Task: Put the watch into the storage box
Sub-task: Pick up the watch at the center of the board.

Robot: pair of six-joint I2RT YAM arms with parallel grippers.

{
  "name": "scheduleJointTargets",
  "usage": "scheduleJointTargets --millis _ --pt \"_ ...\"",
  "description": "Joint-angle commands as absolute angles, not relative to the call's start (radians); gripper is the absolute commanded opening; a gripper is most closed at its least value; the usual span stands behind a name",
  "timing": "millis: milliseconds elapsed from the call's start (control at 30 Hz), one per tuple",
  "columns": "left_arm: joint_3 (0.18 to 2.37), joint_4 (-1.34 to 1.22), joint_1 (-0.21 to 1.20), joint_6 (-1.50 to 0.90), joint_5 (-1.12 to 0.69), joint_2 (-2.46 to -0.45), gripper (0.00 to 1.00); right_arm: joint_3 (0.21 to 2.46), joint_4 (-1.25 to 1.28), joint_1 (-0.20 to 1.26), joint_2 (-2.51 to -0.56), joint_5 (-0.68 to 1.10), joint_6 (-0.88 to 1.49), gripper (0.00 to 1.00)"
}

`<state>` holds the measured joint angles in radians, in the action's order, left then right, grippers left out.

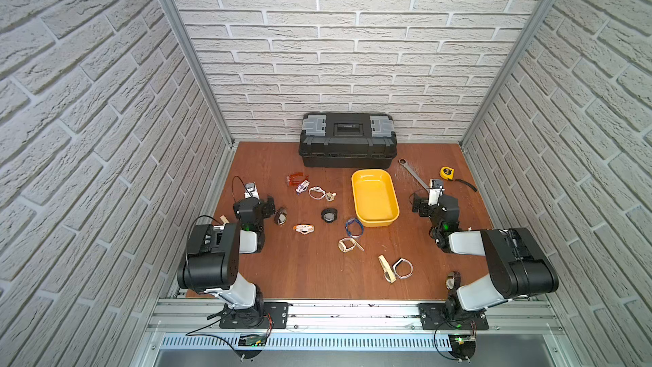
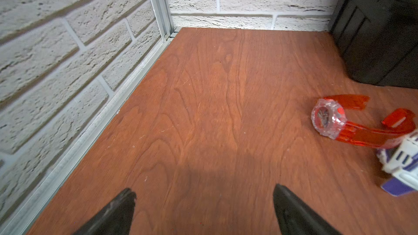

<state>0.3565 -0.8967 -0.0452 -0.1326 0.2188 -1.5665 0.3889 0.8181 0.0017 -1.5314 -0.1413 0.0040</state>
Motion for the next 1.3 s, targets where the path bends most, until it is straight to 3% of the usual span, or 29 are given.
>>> scheduleJointTargets --millis 0,500,600,667,733,833,1067,1267 --pt "0.368 -0.942 -0.051 -0.134 0.212 -1.564 0.98 0.392 0.839 -0.001 -1.514 -0.136 0.008 0.99" --pt "0.37 -0.938 -0.06 -0.135 0.204 -1.565 0.98 0.414 0.807 0.0 -1.482 -0.122 0.0 0.99" --pt "0.406 -0.859 -0.042 -0.106 0.168 -1.534 0.98 0.562 0.372 0.024 -1.336 -0.257 0.075 1.0" --pt "0.524 -0.556 -0.002 -0.095 0.278 -1.448 0.98 0.692 0.037 0.03 -1.28 -0.275 0.146 0.96" --pt "0.729 -0.164 0.03 -0.248 0.474 -1.391 0.98 0.778 -0.225 0.052 -1.217 -0.277 0.23 0.95" --pt "0.92 0.221 0.074 -0.48 0.491 -1.321 0.98 0.821 -0.511 0.104 -1.098 -0.246 0.358 0.94" --pt "1.052 0.711 0.419 -0.695 0.41 -1.216 0.98 0.802 -0.964 0.272 -0.866 -0.142 0.595 0.91" --pt "0.973 0.78 0.693 -0.806 0.333 -1.063 0.98 0.71 -1.143 0.428 -0.746 -0.128 0.795 0.8"
